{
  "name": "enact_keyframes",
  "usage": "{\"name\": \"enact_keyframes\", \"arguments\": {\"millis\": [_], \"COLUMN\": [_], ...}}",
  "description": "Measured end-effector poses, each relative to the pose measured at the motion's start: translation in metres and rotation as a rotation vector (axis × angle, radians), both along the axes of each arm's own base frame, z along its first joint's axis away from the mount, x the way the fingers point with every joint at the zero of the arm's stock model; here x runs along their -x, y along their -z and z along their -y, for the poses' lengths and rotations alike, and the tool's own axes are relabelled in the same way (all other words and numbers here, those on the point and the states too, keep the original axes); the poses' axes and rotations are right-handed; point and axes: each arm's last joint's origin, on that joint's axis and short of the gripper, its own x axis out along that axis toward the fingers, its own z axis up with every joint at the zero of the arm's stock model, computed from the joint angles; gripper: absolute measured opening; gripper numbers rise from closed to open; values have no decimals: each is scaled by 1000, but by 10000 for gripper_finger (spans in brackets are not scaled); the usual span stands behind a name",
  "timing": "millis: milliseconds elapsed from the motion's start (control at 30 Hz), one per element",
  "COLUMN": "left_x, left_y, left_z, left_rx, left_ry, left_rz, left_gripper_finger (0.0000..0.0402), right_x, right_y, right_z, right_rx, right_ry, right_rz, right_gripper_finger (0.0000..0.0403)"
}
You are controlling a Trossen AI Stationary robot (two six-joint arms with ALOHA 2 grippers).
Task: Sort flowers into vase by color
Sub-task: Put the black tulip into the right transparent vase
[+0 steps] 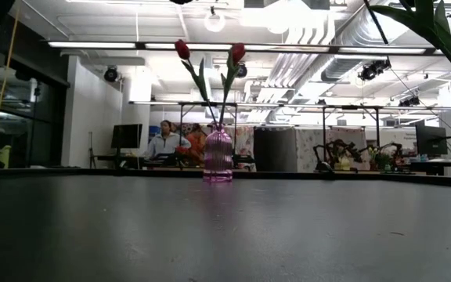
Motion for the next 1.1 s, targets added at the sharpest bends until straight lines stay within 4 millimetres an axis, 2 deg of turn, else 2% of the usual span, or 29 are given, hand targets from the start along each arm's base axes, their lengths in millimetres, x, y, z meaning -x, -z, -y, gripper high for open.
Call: {"name": "enact_keyframes", "arguments": {"millis": [633, 767, 900, 1100], "left_x": [3, 7, 8, -7], "left_y": [-6, -13, -15, 5], "left_z": [22, 23, 17, -1], "left_rx": [167, 163, 115, 123], "left_ry": [209, 220, 166, 71], "left_rz": [44, 123, 150, 126], "left_gripper_finger": [0, 0, 0, 0], "right_x": [0, 0, 0, 0], "right_y": [2, 2, 2, 2], "right_z": [0, 0, 1, 1], "right_rx": [4, 5, 4, 4], "right_ry": [2, 2, 4, 4], "right_rz": [-24, -24, -24, -23], "right_gripper_finger": [263, 263, 263, 263]}}
